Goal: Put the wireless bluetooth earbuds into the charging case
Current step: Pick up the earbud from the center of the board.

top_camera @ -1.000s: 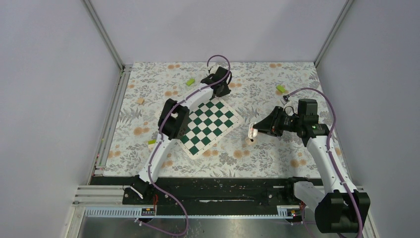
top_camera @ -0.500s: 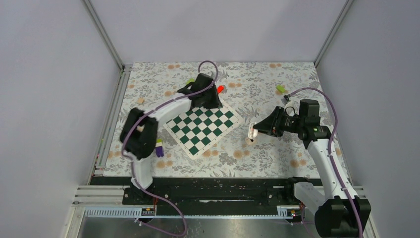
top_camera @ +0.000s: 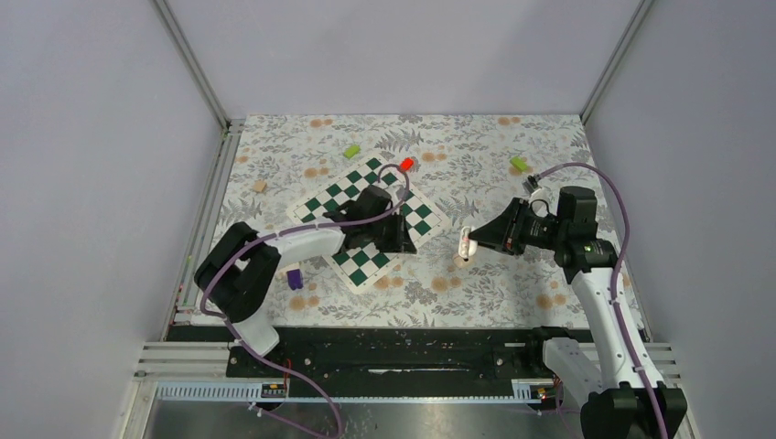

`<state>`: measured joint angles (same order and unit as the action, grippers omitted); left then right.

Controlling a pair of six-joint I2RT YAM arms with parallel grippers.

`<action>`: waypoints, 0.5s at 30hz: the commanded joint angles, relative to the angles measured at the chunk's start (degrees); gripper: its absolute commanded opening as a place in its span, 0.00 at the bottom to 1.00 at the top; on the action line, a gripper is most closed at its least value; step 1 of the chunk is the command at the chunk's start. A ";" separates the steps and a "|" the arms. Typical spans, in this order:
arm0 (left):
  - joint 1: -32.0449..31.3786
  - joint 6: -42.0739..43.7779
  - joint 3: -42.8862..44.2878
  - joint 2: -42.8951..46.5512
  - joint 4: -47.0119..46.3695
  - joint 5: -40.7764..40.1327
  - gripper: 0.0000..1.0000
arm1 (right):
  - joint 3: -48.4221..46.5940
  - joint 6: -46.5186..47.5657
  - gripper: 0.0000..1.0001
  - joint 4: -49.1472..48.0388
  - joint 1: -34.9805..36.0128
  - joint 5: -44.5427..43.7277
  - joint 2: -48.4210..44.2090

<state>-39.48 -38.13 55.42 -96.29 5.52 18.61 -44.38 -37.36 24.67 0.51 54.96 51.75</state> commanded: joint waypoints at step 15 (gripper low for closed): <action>-8.35 3.07 3.37 -4.61 -2.24 -16.22 0.37 | 0.84 -0.78 0.00 0.80 -0.16 2.13 -4.38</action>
<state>-45.36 -37.91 55.86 -103.26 0.56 10.13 -42.89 -38.00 25.02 0.51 55.16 47.62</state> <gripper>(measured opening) 0.321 0.283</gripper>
